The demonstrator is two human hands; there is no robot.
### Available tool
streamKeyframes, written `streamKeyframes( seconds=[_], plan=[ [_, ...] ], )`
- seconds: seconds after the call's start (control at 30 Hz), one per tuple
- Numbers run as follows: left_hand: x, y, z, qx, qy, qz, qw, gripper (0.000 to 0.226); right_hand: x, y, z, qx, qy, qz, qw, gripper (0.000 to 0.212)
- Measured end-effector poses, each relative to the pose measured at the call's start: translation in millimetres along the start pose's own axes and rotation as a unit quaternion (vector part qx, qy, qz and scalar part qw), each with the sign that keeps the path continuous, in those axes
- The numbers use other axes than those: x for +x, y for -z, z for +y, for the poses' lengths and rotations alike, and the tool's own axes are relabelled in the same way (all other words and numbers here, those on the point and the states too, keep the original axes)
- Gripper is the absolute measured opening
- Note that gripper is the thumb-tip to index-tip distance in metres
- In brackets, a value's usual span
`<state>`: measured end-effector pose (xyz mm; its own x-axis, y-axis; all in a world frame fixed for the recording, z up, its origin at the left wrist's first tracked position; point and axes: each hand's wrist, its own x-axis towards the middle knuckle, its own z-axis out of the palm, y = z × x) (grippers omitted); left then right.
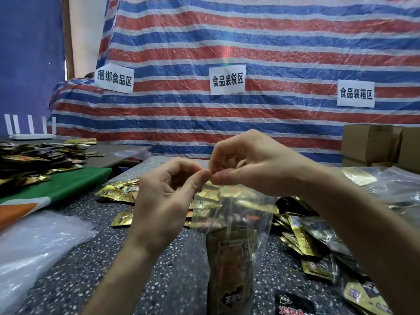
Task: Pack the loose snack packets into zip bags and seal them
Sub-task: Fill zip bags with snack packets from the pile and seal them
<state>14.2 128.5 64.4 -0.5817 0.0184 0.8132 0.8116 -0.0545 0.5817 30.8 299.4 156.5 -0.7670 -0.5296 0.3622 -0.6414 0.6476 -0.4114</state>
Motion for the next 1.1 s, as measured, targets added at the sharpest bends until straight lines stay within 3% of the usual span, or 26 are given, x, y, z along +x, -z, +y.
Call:
streamKeyframes(
  seconds=[0.67, 0.83, 1.1],
  plan=[
    [-3.2, 7.6, -8.0, 0.003, -0.021, 0.068, 0.997, 0.002, -50.6, 16.4, 39.6, 0.013, -0.066, 0.016, 0.998, 0.023],
    [-1.4, 12.0, -14.4, -0.01, -0.005, 0.09, 0.996, 0.004, -63.0, 21.5, 54.4, -0.003, -0.092, 0.008, 0.996, 0.015],
    [-2.0, 12.0, -20.0, -0.002, 0.001, 0.092, 0.996, 0.004, -80.3, 18.0, 69.1, -0.032, -0.08, 0.058, 0.995, 0.035]
  ],
)
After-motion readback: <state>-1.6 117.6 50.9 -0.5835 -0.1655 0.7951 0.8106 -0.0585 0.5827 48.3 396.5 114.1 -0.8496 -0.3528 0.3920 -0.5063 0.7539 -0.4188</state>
